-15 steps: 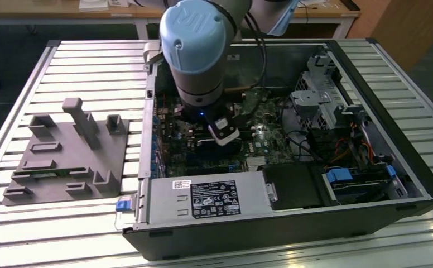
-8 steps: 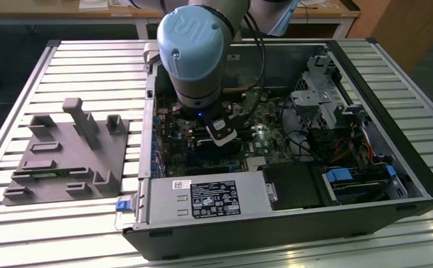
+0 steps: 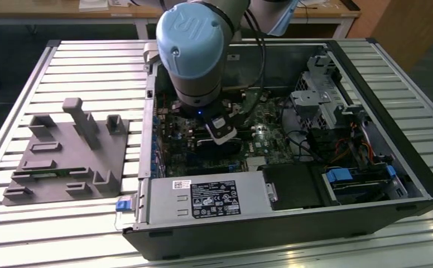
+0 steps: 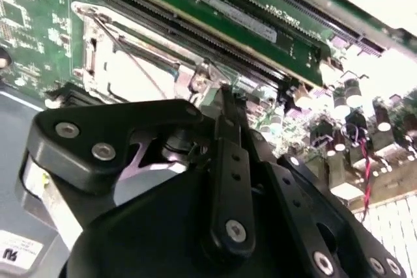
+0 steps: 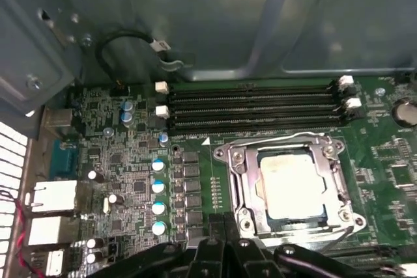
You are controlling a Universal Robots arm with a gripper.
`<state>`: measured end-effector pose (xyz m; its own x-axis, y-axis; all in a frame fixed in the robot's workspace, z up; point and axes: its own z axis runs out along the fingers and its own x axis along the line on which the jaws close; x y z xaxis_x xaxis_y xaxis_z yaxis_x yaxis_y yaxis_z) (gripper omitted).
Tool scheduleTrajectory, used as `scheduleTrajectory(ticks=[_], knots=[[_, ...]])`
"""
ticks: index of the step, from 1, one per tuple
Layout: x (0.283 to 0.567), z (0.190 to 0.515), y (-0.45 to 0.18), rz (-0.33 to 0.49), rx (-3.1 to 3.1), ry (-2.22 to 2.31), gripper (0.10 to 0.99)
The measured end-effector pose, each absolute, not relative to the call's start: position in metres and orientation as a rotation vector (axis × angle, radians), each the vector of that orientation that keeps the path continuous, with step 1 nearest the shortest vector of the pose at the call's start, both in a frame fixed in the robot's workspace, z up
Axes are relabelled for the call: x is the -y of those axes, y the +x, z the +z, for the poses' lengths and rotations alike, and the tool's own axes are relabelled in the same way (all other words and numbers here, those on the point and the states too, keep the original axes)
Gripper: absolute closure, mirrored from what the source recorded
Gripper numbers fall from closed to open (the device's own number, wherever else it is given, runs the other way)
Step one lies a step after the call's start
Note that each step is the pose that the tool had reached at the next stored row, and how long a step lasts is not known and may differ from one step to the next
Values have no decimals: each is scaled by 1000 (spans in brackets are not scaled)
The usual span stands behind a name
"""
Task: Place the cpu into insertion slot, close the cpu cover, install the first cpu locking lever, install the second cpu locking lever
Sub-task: 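Install the second cpu locking lever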
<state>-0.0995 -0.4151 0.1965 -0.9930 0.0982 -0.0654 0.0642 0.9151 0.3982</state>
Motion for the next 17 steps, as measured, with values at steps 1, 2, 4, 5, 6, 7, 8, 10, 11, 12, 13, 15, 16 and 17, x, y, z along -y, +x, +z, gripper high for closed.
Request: scheduleTrajectory(ticks=[1,2,4,5,6,7,8,10,11,12,13,15,16,17], knots=[[415,201,-99,618,-2992,127,980],[415,205,-99,618,-2992,127,980],[415,214,-99,618,-2992,127,980],[415,219,-99,618,-2992,127,980],[415,223,-99,618,-2992,127,980],[415,228,-99,618,-2992,127,980],[415,231,-99,617,-2992,127,980],[415,237,-99,611,-2993,129,980],[415,239,-98,605,-2993,130,980],[415,241,-98,596,-2994,133,980],[415,243,-97,585,-2995,137,980],[415,246,-96,555,-2998,147,980],[415,246,-96,539,-3000,152,980],[415,247,-95,526,-3001,158,980]])
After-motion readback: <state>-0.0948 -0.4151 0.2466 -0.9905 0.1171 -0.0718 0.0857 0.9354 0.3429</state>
